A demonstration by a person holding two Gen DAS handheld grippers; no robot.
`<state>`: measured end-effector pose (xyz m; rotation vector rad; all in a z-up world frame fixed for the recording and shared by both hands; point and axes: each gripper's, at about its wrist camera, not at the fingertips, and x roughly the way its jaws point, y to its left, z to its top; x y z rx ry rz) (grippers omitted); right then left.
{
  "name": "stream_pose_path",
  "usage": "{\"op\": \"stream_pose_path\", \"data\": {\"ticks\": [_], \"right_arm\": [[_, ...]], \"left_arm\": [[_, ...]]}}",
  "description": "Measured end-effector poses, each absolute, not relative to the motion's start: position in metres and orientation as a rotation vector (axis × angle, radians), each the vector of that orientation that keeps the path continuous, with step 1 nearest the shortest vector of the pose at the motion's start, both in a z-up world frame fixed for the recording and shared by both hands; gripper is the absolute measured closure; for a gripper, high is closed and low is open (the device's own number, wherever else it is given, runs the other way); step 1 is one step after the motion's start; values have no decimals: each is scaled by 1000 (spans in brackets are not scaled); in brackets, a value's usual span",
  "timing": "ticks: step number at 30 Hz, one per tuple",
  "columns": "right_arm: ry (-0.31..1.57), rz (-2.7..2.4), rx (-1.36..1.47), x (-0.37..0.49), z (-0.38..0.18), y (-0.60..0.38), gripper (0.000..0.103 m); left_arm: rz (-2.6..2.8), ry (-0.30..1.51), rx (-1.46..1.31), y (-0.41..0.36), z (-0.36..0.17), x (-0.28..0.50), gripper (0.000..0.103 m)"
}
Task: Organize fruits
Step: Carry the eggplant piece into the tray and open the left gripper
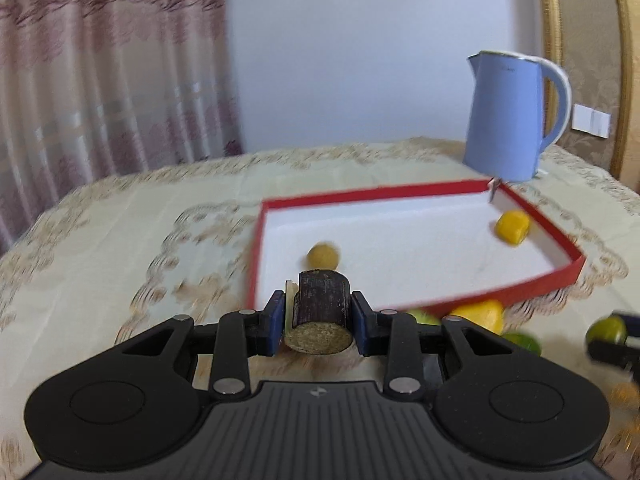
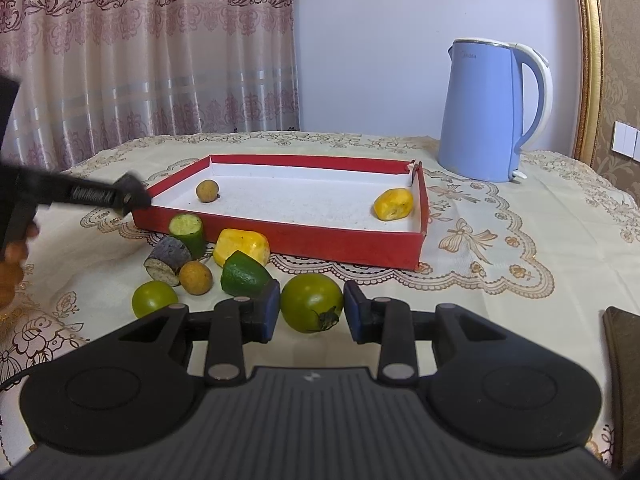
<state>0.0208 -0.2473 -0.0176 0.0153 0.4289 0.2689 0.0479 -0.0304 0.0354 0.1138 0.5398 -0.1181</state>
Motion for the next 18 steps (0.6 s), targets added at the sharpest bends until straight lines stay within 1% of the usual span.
{"op": "stream_pose_path", "data": {"ticks": [6, 13, 17, 18], "right_arm": [[427, 268, 24, 19, -17, -248, 71], [428, 256, 27, 15, -15, -252, 71], [430, 248, 34, 16, -15, -255, 71], [430, 248, 36, 17, -16, -255, 71]], "left_arm": [[-163, 577, 174, -66, 43, 102, 70], [-124, 675, 263, -104, 22, 167, 70], [-111, 715, 291, -111, 13, 182, 70], [-104, 723, 299, -112, 11, 183, 68]]}}
